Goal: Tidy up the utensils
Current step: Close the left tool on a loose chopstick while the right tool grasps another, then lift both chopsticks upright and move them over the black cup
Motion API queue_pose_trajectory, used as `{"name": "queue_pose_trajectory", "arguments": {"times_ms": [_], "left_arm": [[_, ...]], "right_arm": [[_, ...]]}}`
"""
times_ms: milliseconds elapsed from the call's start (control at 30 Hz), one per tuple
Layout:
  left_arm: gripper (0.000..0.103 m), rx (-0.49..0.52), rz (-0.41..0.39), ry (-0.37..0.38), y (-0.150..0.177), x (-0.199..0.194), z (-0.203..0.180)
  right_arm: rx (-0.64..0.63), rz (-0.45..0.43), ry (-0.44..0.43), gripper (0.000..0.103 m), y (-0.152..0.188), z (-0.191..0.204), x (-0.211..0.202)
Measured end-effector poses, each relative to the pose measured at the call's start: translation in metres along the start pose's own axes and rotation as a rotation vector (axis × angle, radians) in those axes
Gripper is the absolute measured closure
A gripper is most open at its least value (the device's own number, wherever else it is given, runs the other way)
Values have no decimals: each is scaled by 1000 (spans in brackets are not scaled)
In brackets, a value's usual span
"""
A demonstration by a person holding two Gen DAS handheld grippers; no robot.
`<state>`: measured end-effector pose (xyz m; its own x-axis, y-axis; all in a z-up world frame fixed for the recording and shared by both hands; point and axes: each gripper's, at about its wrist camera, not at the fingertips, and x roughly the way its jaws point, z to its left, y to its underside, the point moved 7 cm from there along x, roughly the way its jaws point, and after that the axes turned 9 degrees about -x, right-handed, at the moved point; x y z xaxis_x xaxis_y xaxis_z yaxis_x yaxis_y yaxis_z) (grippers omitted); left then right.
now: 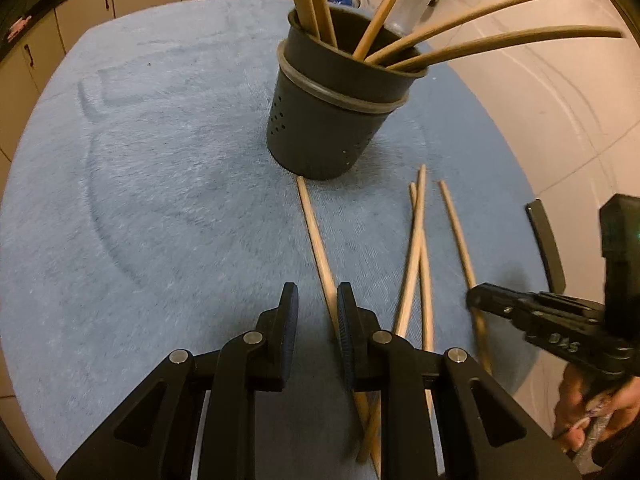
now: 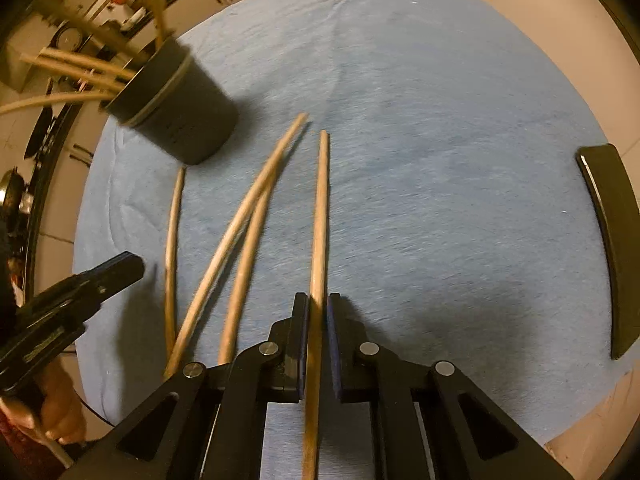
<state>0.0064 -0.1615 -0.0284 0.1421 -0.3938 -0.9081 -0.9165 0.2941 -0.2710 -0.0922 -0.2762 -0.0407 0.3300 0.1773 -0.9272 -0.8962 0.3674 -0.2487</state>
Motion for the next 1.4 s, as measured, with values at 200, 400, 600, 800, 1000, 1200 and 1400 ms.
{"name": "queue_pose_trajectory", "arguments": {"times_ms": [200,400,600,800,1000,1200,1400], "left_arm": [[85,-9,13,-28,-8,17,-6],[89,13,20,-78,-16,24,-16],[97,1,8,-102,-8,23,-18],[97,-13,-28,-50,7,3,-17],[97,9,-145,-14,6,-40,-33],[97,42,-242,6,7,-82,-46],[97,34,-287,10,8,-112,-41]], "right_arm": [[19,2,-20,92,-21,-9,2],[21,33,-25,89,-37,-17,9],[-61,43,31,92,-51,-1,17],[-52,36,-12,96,-43,1,8],[-55,-85,-56,96,-30,10,-35],[-103,-227,-44,96,-24,22,-83],[-129,-301,-33,96,-25,29,-108]]}}
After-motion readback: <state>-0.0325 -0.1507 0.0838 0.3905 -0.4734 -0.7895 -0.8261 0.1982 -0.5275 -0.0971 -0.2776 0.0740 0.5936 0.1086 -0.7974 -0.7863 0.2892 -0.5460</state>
